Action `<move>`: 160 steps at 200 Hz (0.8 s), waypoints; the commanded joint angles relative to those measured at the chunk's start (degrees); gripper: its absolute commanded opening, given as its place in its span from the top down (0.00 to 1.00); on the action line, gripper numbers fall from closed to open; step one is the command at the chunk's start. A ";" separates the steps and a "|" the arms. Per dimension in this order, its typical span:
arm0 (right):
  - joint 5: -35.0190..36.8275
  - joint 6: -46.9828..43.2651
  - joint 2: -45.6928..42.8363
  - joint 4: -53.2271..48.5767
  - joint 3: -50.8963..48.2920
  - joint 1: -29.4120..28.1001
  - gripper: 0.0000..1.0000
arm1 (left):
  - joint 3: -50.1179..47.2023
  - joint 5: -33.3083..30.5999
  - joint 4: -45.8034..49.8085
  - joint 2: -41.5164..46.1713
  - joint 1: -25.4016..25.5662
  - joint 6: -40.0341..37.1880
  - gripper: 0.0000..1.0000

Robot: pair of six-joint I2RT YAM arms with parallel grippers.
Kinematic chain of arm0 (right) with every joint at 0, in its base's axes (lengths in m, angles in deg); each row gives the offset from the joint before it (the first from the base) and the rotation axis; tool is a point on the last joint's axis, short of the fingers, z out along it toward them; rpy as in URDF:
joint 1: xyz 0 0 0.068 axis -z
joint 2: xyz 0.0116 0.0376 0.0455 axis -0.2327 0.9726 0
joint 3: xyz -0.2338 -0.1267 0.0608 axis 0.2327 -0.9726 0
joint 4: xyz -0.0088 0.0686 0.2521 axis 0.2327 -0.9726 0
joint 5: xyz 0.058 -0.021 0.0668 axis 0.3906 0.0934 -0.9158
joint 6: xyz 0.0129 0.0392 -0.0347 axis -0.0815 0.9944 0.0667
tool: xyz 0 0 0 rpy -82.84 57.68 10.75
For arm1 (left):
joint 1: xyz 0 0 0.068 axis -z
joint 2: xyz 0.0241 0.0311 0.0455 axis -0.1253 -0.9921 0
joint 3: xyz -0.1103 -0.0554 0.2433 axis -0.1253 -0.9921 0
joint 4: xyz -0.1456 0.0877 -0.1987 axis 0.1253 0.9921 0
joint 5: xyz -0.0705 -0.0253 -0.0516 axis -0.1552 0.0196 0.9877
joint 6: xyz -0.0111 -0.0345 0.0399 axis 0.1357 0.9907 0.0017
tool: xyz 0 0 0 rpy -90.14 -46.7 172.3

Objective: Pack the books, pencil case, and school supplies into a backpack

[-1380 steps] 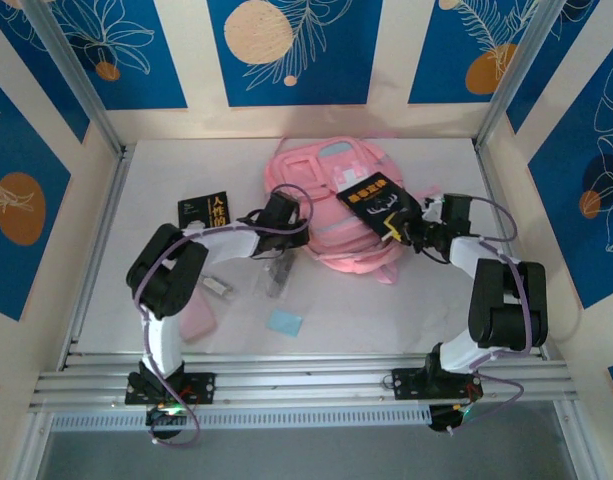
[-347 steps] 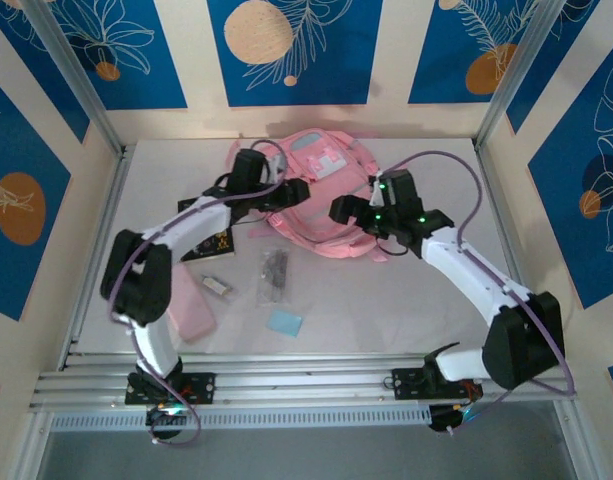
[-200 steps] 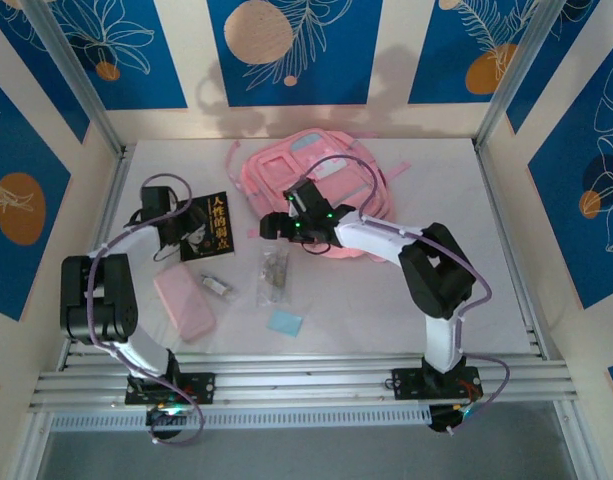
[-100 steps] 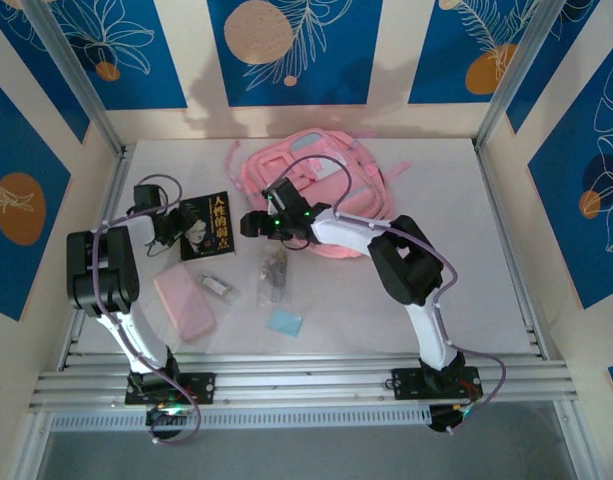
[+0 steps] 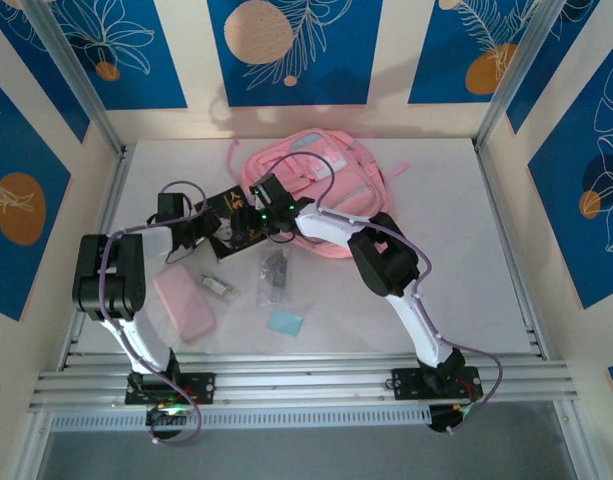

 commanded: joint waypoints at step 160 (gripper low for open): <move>12.78 -18.98 3.56 -11.53 4.91 -2.00 0.29 | -0.20 4.35 8.87 -0.18 1.55 -2.50 0.46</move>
